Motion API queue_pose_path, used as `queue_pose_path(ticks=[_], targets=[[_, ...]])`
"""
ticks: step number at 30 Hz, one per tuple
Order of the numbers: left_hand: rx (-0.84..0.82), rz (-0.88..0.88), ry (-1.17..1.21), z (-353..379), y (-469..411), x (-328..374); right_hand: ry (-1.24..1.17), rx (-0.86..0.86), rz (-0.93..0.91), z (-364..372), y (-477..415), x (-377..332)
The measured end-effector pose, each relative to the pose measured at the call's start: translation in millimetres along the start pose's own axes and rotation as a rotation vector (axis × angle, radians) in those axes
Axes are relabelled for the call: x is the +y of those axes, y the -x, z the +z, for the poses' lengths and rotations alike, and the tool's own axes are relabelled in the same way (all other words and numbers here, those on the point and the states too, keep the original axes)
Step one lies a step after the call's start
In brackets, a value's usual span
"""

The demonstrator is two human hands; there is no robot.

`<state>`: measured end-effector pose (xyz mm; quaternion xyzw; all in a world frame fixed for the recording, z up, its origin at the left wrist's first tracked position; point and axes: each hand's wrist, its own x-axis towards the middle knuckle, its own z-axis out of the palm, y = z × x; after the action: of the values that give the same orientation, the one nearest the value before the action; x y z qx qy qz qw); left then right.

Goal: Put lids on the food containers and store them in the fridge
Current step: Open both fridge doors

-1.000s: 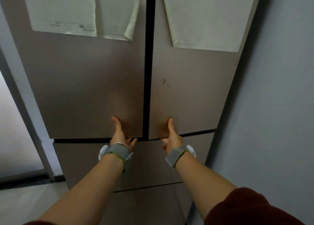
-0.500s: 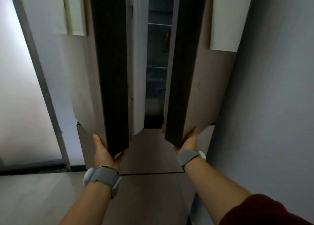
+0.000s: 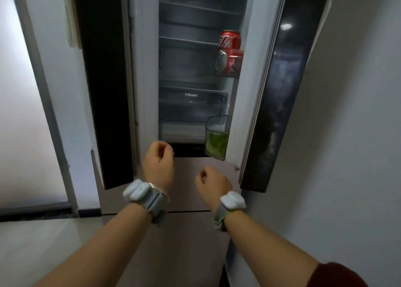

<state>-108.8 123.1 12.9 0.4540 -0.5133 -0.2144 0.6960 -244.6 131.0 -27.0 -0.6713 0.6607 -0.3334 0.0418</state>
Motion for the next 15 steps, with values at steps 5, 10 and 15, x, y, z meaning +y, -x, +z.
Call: queue_pose_path(ticks=[5, 10, 15], targets=[[-0.37, 0.861, -0.948, 11, -73, -20, 0.322, 0.085, -0.31, -33, -71, -20], [-0.511, 0.771, -1.862, -6, -78, -41, 0.698, 0.069, -0.173, -43, -101, 6], [-0.368, 0.727, -1.692, -19, -61, -30, 0.854, 0.021, -0.18, -45, -94, 8]])
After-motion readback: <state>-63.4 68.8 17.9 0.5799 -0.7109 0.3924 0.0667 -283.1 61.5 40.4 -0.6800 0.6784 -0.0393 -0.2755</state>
